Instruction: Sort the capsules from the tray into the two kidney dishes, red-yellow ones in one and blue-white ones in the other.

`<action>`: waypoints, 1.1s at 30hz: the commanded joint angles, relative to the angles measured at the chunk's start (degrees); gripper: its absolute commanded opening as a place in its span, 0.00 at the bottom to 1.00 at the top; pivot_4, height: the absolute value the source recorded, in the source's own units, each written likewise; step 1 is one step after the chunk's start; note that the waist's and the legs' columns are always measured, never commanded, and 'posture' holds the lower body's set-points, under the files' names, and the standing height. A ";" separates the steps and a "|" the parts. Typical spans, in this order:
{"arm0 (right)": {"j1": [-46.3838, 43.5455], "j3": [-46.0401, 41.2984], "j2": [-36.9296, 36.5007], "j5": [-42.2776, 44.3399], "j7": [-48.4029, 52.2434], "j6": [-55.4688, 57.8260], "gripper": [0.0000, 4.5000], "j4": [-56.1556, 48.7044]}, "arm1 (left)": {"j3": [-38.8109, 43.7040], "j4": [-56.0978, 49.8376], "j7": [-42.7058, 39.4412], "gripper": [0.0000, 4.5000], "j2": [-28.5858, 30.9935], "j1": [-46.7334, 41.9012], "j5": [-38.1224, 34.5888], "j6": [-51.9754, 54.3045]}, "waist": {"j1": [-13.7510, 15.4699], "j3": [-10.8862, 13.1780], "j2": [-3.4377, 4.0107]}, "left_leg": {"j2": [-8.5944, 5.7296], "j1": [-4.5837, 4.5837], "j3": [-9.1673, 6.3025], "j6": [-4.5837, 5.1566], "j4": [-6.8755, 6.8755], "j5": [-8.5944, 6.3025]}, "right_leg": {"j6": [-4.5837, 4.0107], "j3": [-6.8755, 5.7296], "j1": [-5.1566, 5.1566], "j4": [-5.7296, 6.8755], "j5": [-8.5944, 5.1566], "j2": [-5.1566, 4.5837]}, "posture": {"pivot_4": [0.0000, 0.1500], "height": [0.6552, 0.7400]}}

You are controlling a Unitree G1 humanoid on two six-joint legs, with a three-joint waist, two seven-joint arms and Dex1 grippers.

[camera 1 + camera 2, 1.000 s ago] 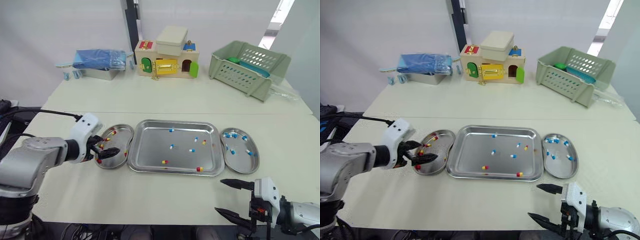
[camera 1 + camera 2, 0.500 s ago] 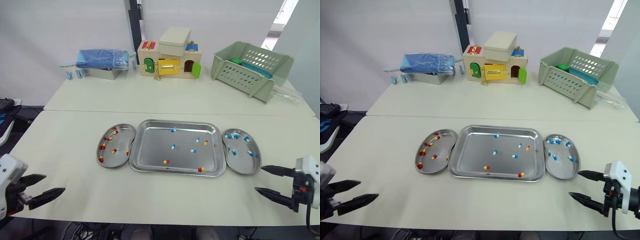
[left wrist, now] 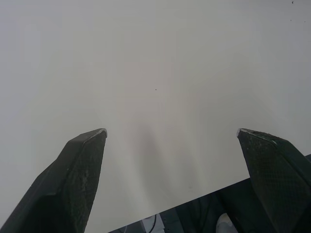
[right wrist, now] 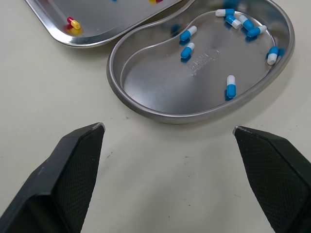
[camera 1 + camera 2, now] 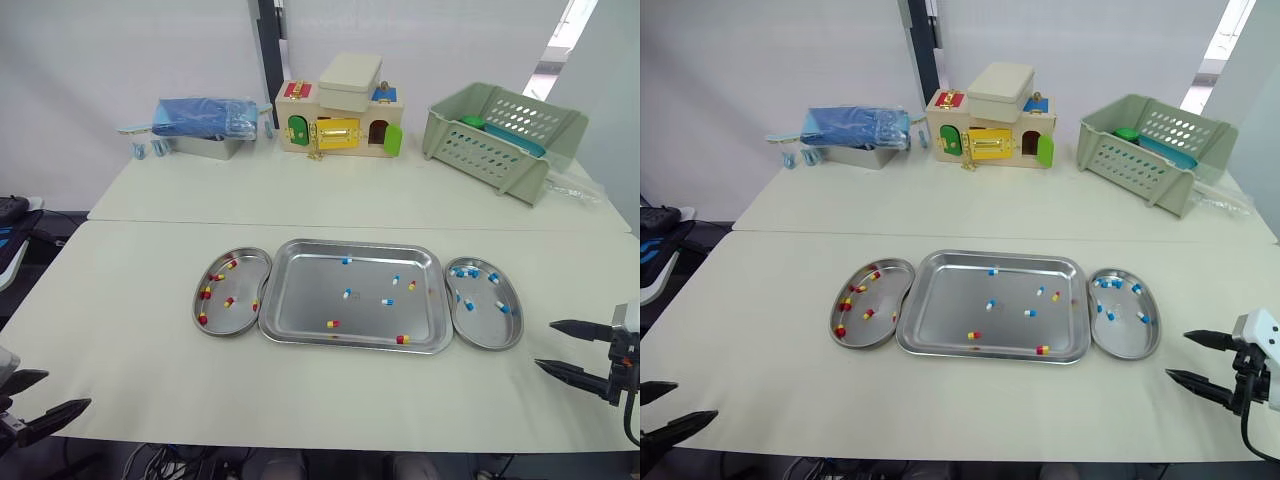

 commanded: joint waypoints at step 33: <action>13.17 15.84 18.33 -1.24 -17.15 1.58 1.00 -36.62 | -67.44 -7.17 0.51 0.99 -0.36 -63.51 1.98 3.75 | 0.07 0.00 0.06 | -0.02 -0.05 -0.08 -0.02 0.11 0.02 | 0.01 -0.03 0.00 0.08 0.00 0.10 | 1.00 1.00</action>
